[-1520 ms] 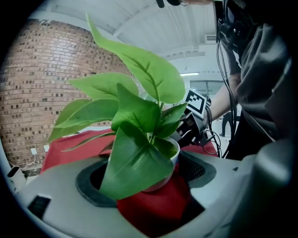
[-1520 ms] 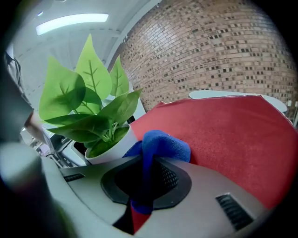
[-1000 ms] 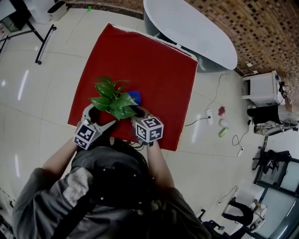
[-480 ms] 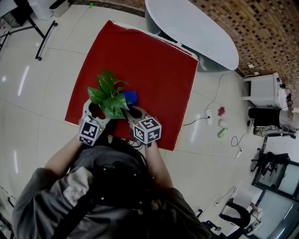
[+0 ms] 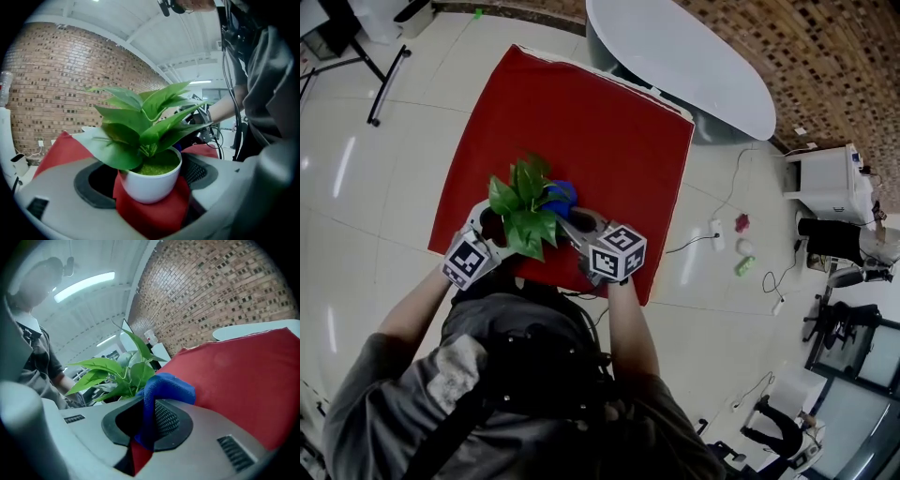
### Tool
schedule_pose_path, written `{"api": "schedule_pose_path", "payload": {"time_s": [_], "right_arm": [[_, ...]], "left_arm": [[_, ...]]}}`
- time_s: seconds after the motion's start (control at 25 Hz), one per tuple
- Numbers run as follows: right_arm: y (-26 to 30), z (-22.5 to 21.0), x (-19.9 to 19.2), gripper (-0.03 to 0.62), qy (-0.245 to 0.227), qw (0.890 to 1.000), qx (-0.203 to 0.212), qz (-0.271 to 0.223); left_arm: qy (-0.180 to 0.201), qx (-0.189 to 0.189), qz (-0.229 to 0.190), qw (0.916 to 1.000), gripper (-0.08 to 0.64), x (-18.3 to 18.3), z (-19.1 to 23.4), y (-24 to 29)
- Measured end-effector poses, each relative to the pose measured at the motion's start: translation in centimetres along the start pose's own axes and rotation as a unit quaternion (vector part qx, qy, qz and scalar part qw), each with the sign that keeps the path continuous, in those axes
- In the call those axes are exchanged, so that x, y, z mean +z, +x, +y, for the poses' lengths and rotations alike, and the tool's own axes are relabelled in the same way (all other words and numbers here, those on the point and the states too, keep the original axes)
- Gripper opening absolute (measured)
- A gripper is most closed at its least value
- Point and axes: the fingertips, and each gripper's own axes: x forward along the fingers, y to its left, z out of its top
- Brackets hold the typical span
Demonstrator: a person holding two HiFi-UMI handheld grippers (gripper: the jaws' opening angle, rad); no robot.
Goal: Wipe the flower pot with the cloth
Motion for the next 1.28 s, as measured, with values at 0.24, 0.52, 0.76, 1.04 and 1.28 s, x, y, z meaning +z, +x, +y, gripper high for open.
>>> {"api": "schedule_pose_path", "payload": {"time_s": [0.24, 0.52, 0.76, 1.04, 1.28], "right_arm": [[0.2, -2.0, -0.2, 0.057, 0.039, 0.999, 0.017, 0.012], [2.5, -3.5, -2.0, 0.057, 0.038, 0.998, -0.003, 0.054], [2.4, -3.7, -2.8, 0.057, 0.019, 0.998, -0.029, 0.058], [1.9, -3.5, -3.0, 0.057, 0.015, 0.997, -0.060, 0.040], [1.6, -0.3, -5.0, 0.057, 0.015, 0.997, -0.065, 0.036]], "left_arm": [[0.006, -0.032, 0.006, 0.9994, 0.449, 0.9, -0.3, 1.4], [0.041, -0.082, 0.023, 0.9955, 0.453, 0.4, 0.1, 1.0], [0.036, -0.078, 0.025, 0.9960, 0.457, 0.3, -0.3, 1.0], [0.053, -0.017, 0.035, 0.9979, 0.460, 0.0, 0.3, -0.4], [-0.015, 0.024, 0.049, 0.9984, 0.460, -2.8, -0.8, -4.7]]}}
